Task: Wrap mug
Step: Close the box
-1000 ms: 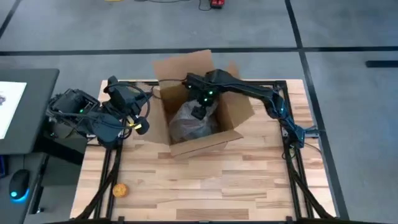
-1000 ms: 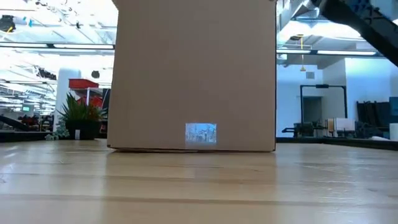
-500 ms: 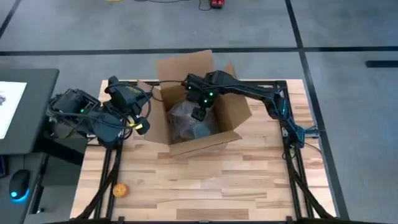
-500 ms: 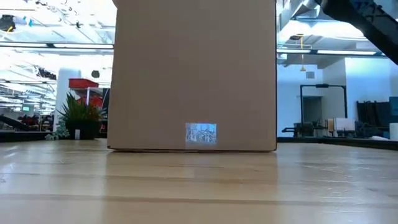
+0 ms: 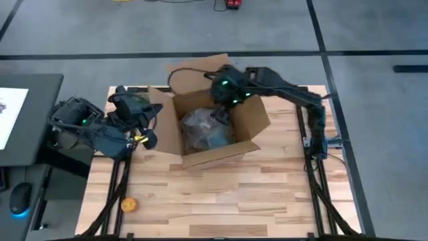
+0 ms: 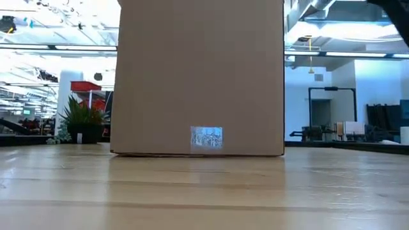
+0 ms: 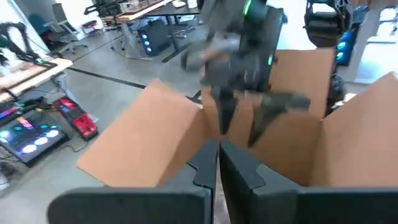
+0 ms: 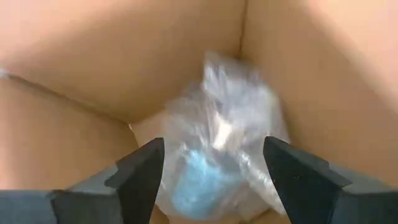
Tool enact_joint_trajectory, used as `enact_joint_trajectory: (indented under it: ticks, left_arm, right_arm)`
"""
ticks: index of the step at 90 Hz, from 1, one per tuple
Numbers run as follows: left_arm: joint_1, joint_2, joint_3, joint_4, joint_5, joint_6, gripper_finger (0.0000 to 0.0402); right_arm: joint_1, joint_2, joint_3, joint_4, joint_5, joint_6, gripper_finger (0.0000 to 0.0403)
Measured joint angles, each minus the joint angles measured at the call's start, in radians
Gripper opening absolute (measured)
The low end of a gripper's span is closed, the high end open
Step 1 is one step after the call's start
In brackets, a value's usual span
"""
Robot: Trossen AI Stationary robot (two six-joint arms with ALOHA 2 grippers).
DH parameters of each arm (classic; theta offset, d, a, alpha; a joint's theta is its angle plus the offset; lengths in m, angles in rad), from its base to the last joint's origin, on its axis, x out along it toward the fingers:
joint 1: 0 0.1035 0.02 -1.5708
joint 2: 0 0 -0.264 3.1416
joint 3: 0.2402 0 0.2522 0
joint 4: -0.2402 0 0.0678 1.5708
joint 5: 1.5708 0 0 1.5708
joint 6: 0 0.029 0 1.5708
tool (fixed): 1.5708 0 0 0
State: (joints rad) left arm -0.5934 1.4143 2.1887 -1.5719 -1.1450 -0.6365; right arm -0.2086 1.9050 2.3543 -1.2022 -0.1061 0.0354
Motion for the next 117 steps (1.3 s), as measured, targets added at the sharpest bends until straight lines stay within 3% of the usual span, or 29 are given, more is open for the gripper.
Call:
enact_joint_trajectory:
  ticks: [19, 32, 40, 49, 54, 66, 74, 83, 93, 100, 106, 117]
  left_arm:
    - [-0.132, -0.089, 0.000, 0.001, -0.001, -0.119, 0.0000]
    - [-0.204, -0.172, -0.005, 0.003, 0.234, -0.209, 0.0000]
    - [-0.200, -0.220, -0.050, 0.003, 0.266, -0.303, 0.0000]
    - [-0.160, -0.276, -0.163, 0.001, 0.271, -0.400, 0.0000]
    - [-0.127, -0.305, -0.248, 0.003, 0.286, -0.449, 0.0000]
    - [-0.043, -0.376, -0.483, 0.001, 0.358, -0.603, 0.0000]
    - [-0.004, -0.409, -0.617, 0.027, 0.352, -0.648, 0.0000]
    - [0.037, -0.411, -0.727, 0.122, 0.287, -0.599, 0.0000]
    - [0.104, -0.383, -0.818, 0.285, 0.165, -0.462, 0.0000]
    - [0.178, -0.361, -0.867, 0.446, 0.149, -0.357, 0.0000]
    - [0.246, -0.340, -0.901, 0.576, 0.210, -0.234, 0.0000]
    - [0.382, -0.277, -0.932, 0.797, 0.447, -0.035, 0.0000]
  right_arm:
    - [0.004, -0.202, 0.000, 0.107, 0.058, -0.008, 0.0265]
    - [-0.073, -0.304, 0.001, -0.017, 0.106, 0.109, 0.0265]
    - [-0.140, -0.330, -0.006, -0.179, 0.125, 0.185, 0.0265]
    - [-0.204, -0.331, -0.040, -0.374, 0.192, 0.257, 0.0265]
    - [-0.234, -0.331, -0.093, -0.361, 0.205, 0.285, 0.0262]
    - [-0.267, -0.356, -0.241, -0.323, 0.113, 0.286, 0.0240]
    - [-0.265, -0.357, -0.328, -0.332, 0.040, 0.218, 0.0217]
    - [-0.227, -0.353, -0.394, -0.205, -0.078, 0.143, 0.0190]
    - [-0.199, -0.339, -0.414, -0.031, -0.200, 0.168, 0.0159]
    - [-0.183, -0.310, -0.414, 0.052, -0.235, 0.165, 0.0139]
    - [-0.167, -0.278, -0.414, 0.096, -0.253, 0.137, 0.0126]
    - [-0.139, -0.211, -0.415, 0.086, -0.269, 0.073, 0.0110]
